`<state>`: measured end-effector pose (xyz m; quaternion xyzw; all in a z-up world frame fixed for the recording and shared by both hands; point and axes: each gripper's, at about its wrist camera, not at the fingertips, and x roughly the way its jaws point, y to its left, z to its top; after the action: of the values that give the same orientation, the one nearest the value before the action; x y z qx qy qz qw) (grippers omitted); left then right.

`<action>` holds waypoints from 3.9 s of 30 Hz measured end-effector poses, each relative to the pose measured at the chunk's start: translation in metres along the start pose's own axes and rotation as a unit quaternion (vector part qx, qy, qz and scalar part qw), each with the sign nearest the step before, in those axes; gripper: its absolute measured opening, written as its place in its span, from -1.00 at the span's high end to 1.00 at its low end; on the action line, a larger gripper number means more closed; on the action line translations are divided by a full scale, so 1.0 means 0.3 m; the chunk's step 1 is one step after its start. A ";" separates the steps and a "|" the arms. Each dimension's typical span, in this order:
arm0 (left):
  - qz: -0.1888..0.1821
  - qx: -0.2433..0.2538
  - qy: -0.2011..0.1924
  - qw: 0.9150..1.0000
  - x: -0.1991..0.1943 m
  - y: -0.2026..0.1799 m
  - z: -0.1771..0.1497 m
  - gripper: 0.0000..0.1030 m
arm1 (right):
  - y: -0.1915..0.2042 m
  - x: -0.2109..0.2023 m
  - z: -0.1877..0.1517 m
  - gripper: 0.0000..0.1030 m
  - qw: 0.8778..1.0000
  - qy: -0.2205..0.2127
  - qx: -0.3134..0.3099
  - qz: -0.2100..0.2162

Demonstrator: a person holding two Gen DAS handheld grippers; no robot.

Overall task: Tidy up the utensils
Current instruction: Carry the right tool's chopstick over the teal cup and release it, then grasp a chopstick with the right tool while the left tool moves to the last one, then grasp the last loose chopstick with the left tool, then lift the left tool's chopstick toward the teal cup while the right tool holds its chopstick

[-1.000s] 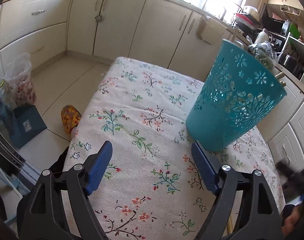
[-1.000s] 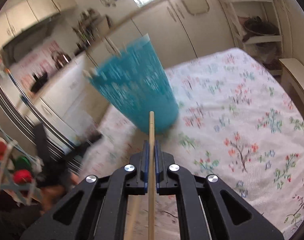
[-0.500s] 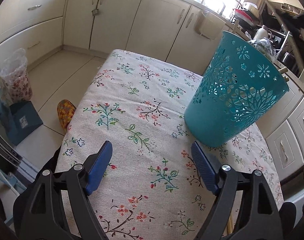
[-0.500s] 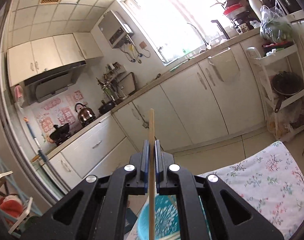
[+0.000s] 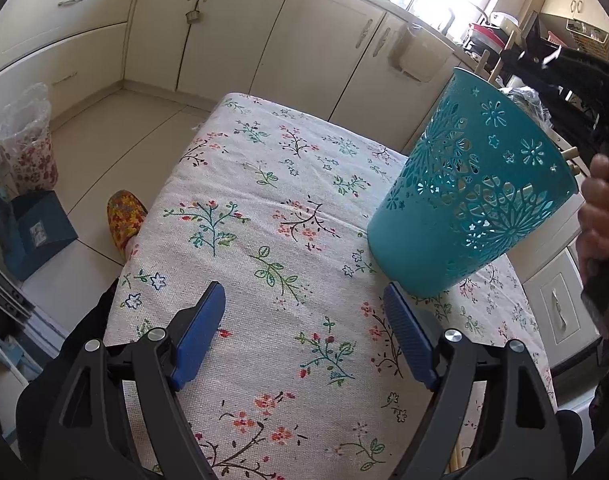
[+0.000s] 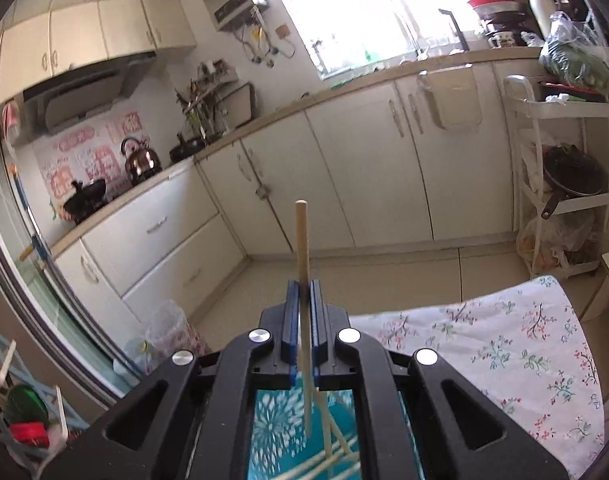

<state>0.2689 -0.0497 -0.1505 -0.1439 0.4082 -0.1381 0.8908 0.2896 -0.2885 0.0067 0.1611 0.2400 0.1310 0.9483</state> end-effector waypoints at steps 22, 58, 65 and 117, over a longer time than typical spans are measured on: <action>0.003 -0.011 0.000 1.000 0.002 0.016 0.001 -0.52 | 0.004 -0.238 -0.629 0.62 0.983 0.178 0.009 -0.053; 0.036 0.231 0.096 0.968 0.036 -0.407 -0.234 -0.08 | -0.152 -0.295 -0.667 0.86 0.973 0.186 0.040 -0.133; -0.006 0.243 0.101 0.965 0.040 -0.360 -0.192 0.73 | -0.140 -0.276 -0.663 0.71 0.974 0.182 0.029 -0.131; -0.074 0.127 0.096 0.984 0.058 -0.181 -0.122 0.91 | -0.094 -0.211 -0.665 0.87 0.976 0.178 -0.036 -0.124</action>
<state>0.2448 -0.1112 -0.1654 -0.0457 0.4594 -0.2676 0.8457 0.1415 -0.2865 -0.1438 0.0699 0.4178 0.0469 0.9046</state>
